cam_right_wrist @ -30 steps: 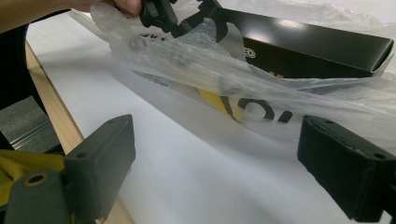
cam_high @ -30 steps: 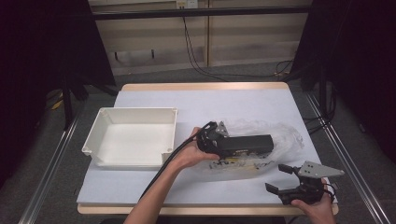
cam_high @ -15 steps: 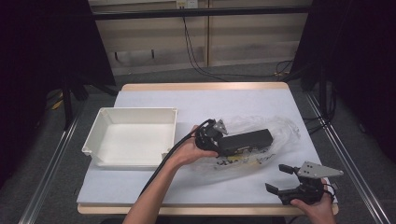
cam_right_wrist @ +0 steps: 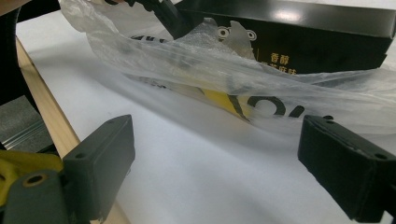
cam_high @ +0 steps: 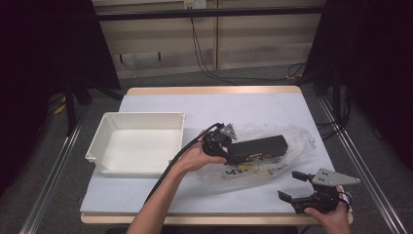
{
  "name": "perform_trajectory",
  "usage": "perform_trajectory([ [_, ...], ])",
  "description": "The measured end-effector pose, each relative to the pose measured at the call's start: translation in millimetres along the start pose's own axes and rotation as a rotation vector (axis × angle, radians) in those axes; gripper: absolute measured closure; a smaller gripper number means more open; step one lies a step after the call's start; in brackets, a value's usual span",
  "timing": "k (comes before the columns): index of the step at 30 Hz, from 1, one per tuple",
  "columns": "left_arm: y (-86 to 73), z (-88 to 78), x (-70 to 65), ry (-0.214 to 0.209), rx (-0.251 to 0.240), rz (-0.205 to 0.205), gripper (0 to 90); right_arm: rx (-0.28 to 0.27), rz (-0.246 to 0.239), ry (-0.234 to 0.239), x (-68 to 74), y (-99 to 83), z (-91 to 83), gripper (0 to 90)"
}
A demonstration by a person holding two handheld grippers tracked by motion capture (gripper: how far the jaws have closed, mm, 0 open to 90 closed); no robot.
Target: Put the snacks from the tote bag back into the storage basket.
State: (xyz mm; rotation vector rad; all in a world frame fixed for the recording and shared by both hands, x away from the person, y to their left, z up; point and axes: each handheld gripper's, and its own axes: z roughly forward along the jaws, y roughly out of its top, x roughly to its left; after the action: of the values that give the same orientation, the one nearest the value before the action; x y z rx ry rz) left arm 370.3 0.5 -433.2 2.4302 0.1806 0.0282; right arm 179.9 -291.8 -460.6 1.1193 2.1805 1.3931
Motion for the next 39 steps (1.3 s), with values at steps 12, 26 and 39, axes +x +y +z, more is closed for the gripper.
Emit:
perform_trajectory([
  [12,3.1,-19.2,0.2,-0.016,-0.075,-0.009,43.0,-0.009,0.002,-0.006,-1.2,0.0,-1.2,10.6],
  [26,5.1,-36.4,-2.9,-0.023,-0.110,0.003,43.0,-0.008,0.008,-0.011,-2.1,-0.7,-1.9,10.7],
  [39,1.0,-60.0,-1.0,-0.023,-0.156,-0.005,43.1,-0.007,0.006,-0.013,-3.8,-1.2,-1.1,10.9],
])
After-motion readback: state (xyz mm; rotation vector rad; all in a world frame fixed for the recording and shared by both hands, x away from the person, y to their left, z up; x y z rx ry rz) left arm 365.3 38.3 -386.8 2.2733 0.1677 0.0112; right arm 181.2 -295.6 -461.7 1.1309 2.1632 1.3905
